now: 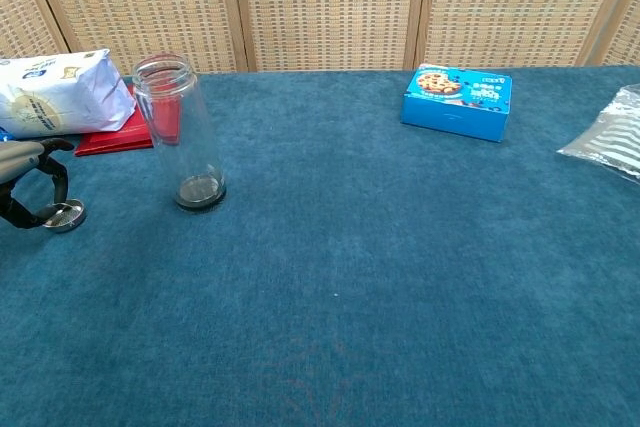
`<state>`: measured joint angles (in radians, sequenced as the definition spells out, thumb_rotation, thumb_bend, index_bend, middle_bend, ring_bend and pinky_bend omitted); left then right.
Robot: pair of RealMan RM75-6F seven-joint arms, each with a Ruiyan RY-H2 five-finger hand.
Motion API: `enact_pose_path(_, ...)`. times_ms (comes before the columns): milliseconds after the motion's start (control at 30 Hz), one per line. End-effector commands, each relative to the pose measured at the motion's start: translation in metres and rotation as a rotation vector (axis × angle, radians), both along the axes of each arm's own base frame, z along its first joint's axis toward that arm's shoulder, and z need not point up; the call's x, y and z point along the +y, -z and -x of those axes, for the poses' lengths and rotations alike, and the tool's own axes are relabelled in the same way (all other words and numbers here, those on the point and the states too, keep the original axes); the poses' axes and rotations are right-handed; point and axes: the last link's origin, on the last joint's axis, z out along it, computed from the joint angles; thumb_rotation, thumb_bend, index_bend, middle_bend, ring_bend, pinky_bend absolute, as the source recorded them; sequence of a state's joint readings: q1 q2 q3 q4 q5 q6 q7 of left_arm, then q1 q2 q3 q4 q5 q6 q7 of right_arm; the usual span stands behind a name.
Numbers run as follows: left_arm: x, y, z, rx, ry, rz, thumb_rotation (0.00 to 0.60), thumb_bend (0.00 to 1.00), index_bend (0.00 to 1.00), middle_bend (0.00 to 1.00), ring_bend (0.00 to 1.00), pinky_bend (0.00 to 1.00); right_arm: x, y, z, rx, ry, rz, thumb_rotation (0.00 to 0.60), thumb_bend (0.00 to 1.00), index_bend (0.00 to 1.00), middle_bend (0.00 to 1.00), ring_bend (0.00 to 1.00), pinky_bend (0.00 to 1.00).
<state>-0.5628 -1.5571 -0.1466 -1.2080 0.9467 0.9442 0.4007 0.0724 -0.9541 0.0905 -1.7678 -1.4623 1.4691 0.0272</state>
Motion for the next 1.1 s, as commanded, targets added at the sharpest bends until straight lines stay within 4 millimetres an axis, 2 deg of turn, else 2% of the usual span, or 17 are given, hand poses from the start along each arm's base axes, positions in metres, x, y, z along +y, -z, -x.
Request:
enact_pose_path(33,0.001,0.0,0.001,-0.002,-0.004,0.001,0.6,0.47,0.56,0.0,0.0,0.0,0.0,0.0,0.0,0.0,0.0,-0.001,0.6,0.0,0.1,0.0,0.0,0.0)
enact_pose_path(400,0.002,-0.002,0.001,-0.005,-0.001,-0.005,0.6,0.47,0.58,0.0,0.0,0.0,0.0,0.001,0.0,0.002,0.001,-0.003,0.6,0.0,0.1,0.0,0.0,0.0)
enact_pose_path(633,0.001,-0.011,-0.004,-0.028,0.017,-0.025,0.6,0.47,0.58,0.0,0.0,0.0,0.0,0.002,0.0,0.002,0.001,-0.004,0.6,0.0,0.1,0.0,0.0,0.0)
enact_pose_path(800,-0.003,-0.032,-0.016,-0.049,0.069,-0.05,0.6,0.47,0.58,0.0,0.0,0.0,0.0,0.002,-0.001,0.0,-0.001,-0.006,0.6,0.0,0.1,0.0,0.0,0.0)
enact_pose_path(967,-0.01,-0.062,-0.035,-0.059,0.152,-0.079,0.6,0.47,0.58,0.0,0.0,0.0,0.0,0.002,-0.002,-0.005,-0.004,-0.008,0.6,0.0,0.1,0.0,0.0,0.0)
enact_pose_path(1100,-0.014,-0.088,-0.066,-0.095,0.238,-0.094,0.6,0.47,0.58,0.0,0.0,0.0,0.001,0.002,-0.003,-0.008,-0.009,-0.008,0.6,0.0,0.1,0.0,0.0,0.0)
